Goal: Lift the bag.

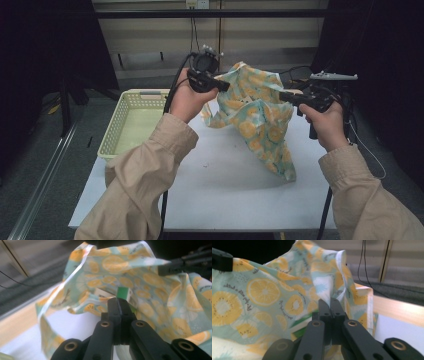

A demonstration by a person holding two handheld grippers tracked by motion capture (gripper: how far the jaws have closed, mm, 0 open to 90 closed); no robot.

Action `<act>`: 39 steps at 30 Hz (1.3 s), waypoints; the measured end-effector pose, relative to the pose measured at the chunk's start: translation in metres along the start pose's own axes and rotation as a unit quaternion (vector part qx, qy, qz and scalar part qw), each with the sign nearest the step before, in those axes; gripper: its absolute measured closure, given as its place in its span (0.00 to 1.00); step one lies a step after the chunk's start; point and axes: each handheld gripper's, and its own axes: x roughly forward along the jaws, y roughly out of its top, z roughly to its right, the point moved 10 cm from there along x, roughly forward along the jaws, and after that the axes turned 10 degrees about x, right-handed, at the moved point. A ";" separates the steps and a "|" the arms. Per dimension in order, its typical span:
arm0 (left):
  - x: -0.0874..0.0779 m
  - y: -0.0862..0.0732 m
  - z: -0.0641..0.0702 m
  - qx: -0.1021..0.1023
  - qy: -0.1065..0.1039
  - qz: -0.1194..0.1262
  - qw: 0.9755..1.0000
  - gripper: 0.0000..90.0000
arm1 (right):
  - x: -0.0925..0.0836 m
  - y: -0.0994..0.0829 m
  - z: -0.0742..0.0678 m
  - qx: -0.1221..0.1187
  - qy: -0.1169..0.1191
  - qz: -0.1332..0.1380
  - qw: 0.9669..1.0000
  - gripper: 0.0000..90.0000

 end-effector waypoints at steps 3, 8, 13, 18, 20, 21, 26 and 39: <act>-0.003 -0.004 -0.001 -0.001 -0.002 -0.008 1.000 1.00 | -0.002 0.007 -0.008 0.001 0.009 0.007 1.000 1.00; 0.007 -0.032 0.005 -0.009 -0.028 -0.031 0.999 1.00 | 0.010 -0.008 -0.014 0.015 0.025 -0.002 1.000 0.98; 0.012 -0.061 0.002 -0.022 -0.020 -0.027 0.999 0.58 | 0.019 -0.029 -0.023 0.033 0.043 -0.020 0.998 0.63; 0.002 -0.087 0.006 -0.019 -0.031 -0.004 0.999 0.28 | 0.012 -0.039 -0.027 0.018 0.046 -0.012 0.999 0.36; -0.005 -0.099 0.007 -0.019 -0.035 -0.001 0.999 0.22 | 0.008 -0.044 -0.026 -0.004 0.043 -0.016 0.999 0.32; -0.008 -0.105 0.008 -0.018 -0.039 0.004 0.999 0.20 | 0.005 -0.048 -0.025 -0.011 0.039 -0.021 0.999 0.30; -0.025 -0.138 0.013 0.007 -0.040 0.008 0.999 0.17 | -0.005 -0.079 -0.021 -0.038 0.039 -0.049 0.997 0.27; -0.047 -0.237 0.040 0.010 -0.042 0.020 0.999 0.12 | -0.022 -0.176 -0.007 -0.056 0.028 -0.090 0.994 0.23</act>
